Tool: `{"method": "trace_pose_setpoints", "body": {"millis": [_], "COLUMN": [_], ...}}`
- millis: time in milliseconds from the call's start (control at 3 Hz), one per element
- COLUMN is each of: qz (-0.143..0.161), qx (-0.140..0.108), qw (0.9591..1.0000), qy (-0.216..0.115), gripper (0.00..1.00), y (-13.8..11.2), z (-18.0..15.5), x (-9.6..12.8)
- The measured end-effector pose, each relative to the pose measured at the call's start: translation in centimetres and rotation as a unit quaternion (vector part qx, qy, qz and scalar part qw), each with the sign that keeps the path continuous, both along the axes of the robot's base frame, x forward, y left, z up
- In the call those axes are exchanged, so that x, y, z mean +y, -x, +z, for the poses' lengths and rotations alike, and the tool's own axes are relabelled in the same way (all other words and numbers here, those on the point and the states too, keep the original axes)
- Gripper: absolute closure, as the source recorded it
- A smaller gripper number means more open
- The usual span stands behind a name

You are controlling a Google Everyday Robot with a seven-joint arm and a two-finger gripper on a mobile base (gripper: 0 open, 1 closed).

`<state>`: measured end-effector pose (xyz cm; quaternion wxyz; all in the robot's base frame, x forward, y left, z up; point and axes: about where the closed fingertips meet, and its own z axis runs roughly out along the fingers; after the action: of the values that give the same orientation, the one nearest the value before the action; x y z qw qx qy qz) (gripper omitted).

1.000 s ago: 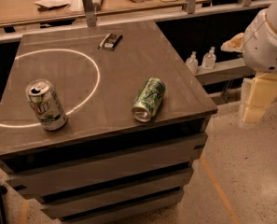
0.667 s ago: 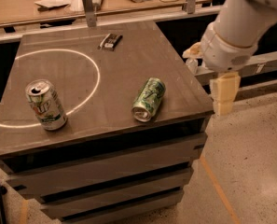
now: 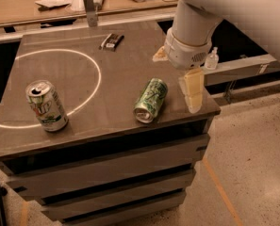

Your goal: Place green can upright

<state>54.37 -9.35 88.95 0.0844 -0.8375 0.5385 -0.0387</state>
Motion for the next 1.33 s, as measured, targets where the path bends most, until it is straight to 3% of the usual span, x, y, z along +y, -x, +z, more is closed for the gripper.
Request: {"method": "trace_pose_setpoints", "body": {"millis": [333, 667, 1000, 1333], "qz": [0.069, 0.15, 0.246, 0.291], "qx": [-0.005, -0.007, 0.012, 0.029], "qw": [0.9974, 0.9878, 0.9688, 0.9563], "qy": [-0.023, -0.042, -0.026, -0.009], "gripper": [0.0, 0.0, 0.0, 0.0], "y": [1.1, 2.5, 4.3, 4.9], "z": [-0.4, -0.8, -1.6, -2.3], "x": [1.3, 2.7, 4.6, 5.5]}}
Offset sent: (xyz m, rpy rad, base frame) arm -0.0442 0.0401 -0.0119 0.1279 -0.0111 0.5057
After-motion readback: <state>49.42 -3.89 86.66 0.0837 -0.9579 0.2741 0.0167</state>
